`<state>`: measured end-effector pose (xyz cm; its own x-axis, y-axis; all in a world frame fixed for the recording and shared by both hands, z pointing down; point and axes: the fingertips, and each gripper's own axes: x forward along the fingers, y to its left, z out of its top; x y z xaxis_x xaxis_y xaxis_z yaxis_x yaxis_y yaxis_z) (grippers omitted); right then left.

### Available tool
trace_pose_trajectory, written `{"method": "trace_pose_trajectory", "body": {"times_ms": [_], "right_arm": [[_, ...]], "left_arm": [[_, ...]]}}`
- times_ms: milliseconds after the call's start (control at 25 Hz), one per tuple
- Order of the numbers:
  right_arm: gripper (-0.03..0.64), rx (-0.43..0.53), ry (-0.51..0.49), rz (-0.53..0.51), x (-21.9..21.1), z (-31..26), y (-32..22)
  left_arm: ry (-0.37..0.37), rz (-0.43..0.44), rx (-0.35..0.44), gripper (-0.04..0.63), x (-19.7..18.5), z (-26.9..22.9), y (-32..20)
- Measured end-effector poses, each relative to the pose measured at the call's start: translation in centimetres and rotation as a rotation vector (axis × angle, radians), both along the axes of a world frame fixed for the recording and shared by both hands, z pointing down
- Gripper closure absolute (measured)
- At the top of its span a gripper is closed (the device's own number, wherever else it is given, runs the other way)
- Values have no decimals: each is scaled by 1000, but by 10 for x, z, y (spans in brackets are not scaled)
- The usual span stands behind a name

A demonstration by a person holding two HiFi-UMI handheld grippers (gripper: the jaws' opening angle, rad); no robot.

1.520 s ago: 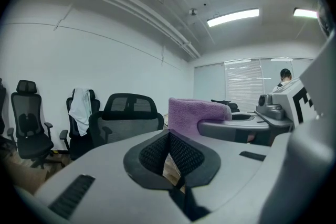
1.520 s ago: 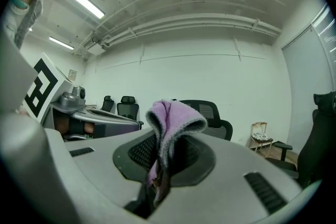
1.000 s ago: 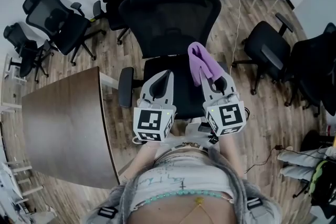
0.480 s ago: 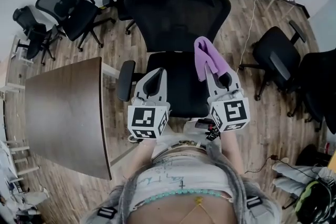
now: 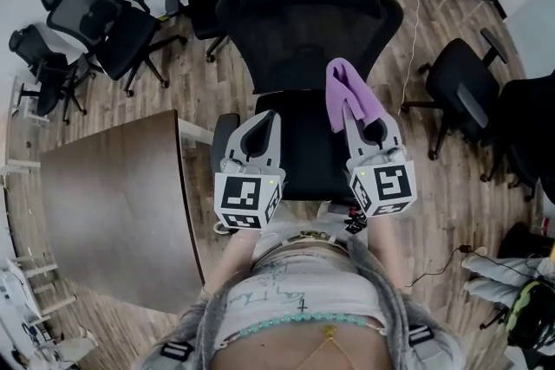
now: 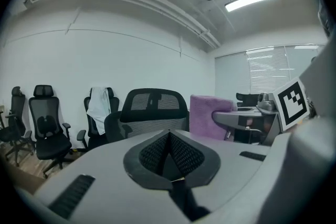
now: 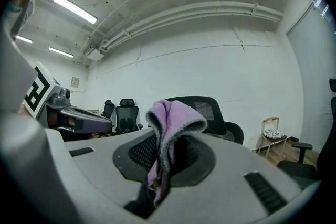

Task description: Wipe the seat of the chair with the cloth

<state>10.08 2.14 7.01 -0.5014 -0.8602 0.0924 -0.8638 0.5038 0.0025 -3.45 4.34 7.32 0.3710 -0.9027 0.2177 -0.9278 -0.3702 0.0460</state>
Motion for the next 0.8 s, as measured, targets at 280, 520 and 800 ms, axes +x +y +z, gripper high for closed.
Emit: {"method": "trace_pose_trajectory", "body": {"times_ms": [280, 520, 800], "right_arm": [[569, -12, 34, 10, -62, 5, -15], [569, -22, 85, 23, -91, 7, -25], [569, -6, 139, 94, -114, 7, -38]], "left_arm": [[35, 72, -22, 586, -46, 11, -27], [78, 83, -22, 586, -81, 20, -40], [126, 138, -41, 586, -114, 35, -56]]}}
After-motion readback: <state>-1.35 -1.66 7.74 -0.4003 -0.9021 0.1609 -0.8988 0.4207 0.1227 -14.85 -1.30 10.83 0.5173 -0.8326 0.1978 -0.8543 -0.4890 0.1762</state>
